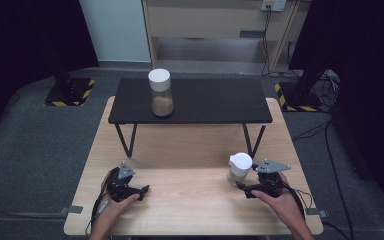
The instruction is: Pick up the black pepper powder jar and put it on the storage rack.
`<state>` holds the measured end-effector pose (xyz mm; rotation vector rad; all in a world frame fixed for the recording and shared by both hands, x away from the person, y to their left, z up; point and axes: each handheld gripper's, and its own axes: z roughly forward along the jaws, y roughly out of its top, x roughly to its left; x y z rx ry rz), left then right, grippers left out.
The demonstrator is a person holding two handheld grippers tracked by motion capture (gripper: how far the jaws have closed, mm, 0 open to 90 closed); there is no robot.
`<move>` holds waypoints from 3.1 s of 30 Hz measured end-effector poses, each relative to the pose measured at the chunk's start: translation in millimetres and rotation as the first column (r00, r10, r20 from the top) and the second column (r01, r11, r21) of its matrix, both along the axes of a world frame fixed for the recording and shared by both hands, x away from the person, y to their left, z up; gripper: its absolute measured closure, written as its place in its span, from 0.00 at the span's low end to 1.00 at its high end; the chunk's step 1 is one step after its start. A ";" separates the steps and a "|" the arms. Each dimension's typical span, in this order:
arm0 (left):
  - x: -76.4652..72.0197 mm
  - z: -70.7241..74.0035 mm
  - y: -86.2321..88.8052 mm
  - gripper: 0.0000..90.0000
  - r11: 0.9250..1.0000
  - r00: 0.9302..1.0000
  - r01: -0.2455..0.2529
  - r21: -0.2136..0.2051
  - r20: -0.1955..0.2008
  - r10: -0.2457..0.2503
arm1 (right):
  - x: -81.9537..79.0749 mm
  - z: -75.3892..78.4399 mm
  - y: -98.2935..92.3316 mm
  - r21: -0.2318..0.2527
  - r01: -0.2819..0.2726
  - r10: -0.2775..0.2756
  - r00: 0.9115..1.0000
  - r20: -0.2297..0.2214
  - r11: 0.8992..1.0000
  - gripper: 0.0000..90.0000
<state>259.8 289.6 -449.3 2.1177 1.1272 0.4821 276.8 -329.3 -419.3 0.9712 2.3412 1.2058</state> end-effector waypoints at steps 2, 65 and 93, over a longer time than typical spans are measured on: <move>0.0 0.0 0.0 0.01 1.000 1.000 0.000 0.000 0.000 0.000 | 0.7 0.7 1.5 -0.001 -0.001 0.001 1.000 0.002 1.000 0.12; -0.3 0.0 -0.3 0.01 1.000 1.000 -0.002 0.000 0.000 0.002 | 12.9 17.5 12.6 0.022 -0.063 0.061 0.994 0.086 0.998 0.35; 0.0 0.0 0.1 0.01 1.000 1.000 -0.001 -0.001 -0.001 0.001 | 20.4 89.1 36.5 -0.046 -0.142 0.146 0.985 0.096 0.989 0.35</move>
